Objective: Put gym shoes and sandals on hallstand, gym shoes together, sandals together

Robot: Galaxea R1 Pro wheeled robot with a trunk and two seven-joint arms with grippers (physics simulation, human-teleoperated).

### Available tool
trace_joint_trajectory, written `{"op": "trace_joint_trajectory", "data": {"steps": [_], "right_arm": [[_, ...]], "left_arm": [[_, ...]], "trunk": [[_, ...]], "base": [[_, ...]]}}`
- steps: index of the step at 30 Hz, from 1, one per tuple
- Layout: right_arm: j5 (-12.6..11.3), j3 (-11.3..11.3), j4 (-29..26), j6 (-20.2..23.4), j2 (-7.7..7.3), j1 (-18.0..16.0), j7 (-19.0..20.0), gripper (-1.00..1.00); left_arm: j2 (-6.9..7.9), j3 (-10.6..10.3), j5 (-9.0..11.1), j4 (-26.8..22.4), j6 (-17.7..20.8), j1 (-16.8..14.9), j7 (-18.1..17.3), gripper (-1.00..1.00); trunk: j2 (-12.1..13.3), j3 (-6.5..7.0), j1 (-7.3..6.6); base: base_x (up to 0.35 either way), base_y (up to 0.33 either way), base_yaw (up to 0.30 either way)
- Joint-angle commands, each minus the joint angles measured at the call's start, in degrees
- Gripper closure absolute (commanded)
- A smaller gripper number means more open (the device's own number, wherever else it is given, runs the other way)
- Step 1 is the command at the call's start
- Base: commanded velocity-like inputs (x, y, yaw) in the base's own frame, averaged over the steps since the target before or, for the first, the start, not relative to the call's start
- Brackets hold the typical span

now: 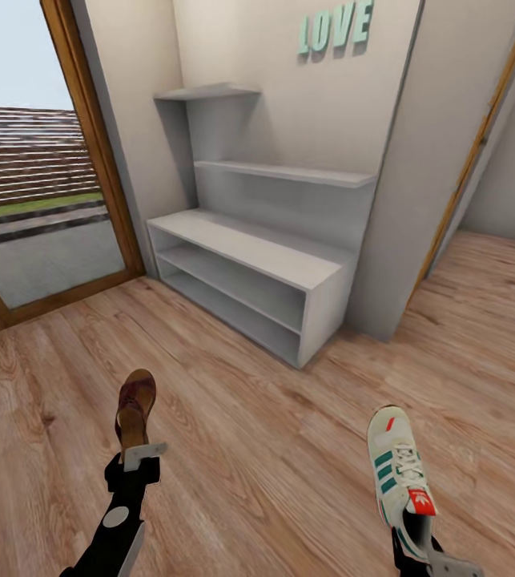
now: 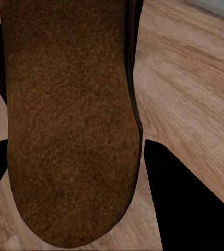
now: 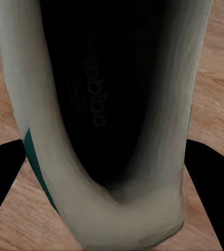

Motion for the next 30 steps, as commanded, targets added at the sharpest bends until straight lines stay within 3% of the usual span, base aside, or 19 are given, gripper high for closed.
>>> {"op": "trace_joint_trajectory", "data": {"steps": [1, 30], "right_arm": [[0.07, -0.1, 0.17, -0.86, 0.03, -0.03, 0.04, 1.0], [0.02, -0.34, 1.79, -1.57, -0.01, -0.03, 0.03, 1.0]], "left_arm": [[-0.06, 0.08, -0.56, 0.03, -0.03, -0.04, 0.07, 1.0], [-0.07, 0.05, -0.56, -0.01, -0.03, 0.65, 0.03, 1.0]], "trunk": [[-0.02, -0.04, 0.01], [-0.02, -0.04, 0.01]], "base": [[0.237, 0.269, 0.0], [0.237, 0.269, 0.0]]}}
